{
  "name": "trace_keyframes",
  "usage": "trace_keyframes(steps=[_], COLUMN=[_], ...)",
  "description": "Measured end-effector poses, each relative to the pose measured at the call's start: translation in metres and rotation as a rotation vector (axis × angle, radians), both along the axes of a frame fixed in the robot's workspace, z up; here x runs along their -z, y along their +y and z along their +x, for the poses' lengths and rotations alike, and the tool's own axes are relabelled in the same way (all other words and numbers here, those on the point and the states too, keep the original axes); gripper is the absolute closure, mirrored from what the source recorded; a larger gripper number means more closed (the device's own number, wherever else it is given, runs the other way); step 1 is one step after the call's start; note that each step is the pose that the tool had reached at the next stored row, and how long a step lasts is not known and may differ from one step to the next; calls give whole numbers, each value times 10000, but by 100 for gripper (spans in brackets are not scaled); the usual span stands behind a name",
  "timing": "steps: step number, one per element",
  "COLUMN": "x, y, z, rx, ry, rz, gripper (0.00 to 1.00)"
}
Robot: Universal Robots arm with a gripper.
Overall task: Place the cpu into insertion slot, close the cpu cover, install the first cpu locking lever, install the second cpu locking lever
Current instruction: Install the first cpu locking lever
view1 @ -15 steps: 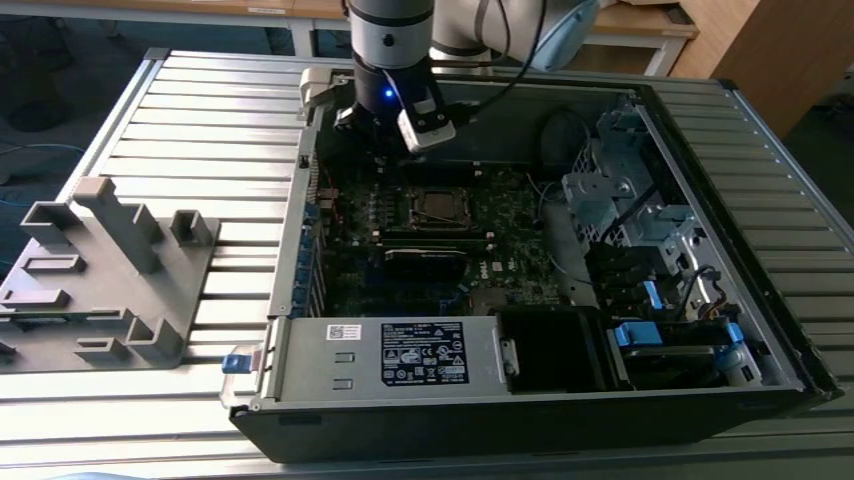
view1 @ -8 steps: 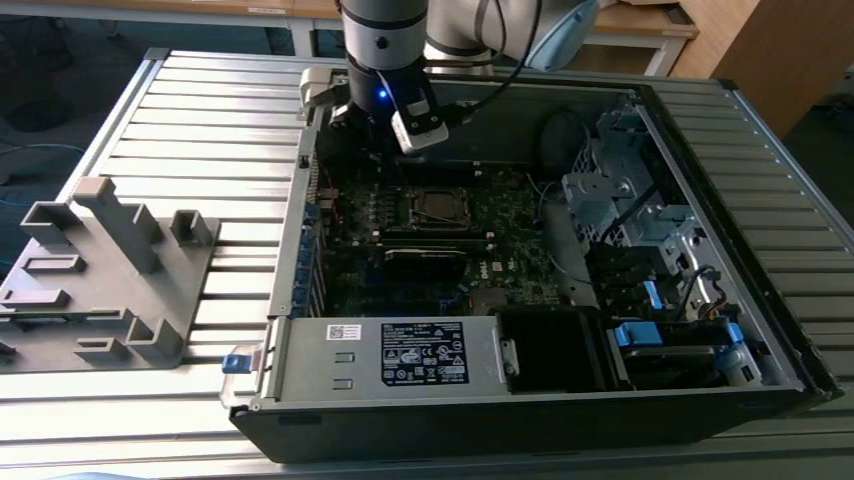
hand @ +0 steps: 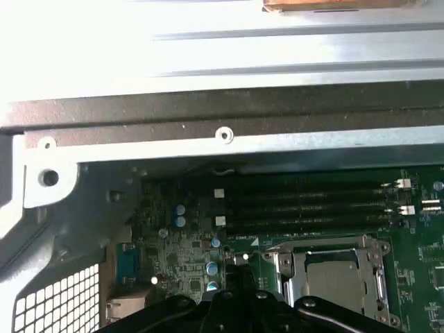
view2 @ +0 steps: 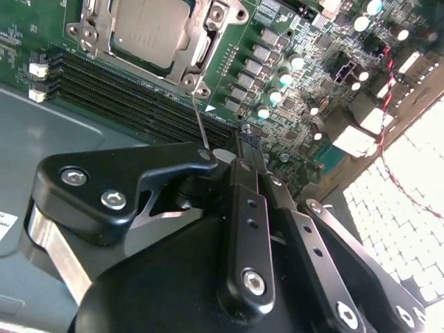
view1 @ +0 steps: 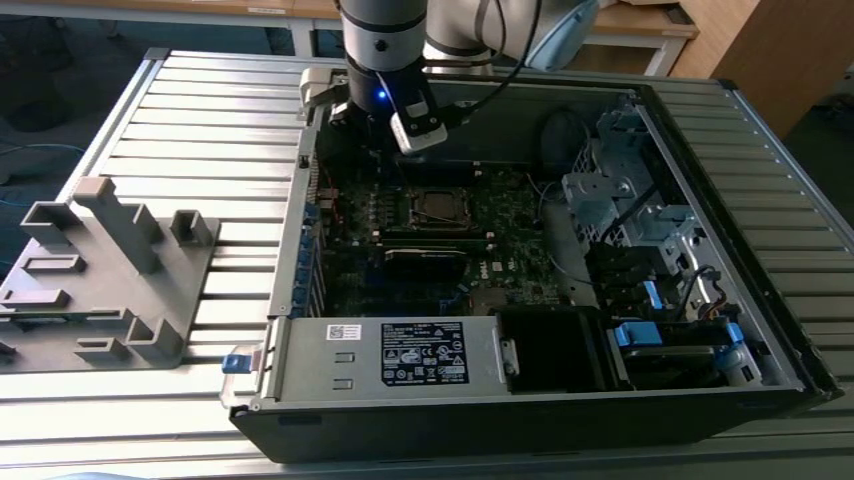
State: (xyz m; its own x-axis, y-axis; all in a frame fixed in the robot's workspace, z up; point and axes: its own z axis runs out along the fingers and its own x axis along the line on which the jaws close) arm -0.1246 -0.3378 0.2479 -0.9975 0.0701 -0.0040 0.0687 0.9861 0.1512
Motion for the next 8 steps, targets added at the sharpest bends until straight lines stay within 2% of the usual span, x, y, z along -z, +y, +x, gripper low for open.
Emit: trace_keyframes(steps=[5,6,8], x=[0,0,0], y=[0,0,0], z=[-50,-58,-67], rx=[0,0,-2], ry=[-19,-20,-21], rz=[3,23,177], gripper=[89,89,89])
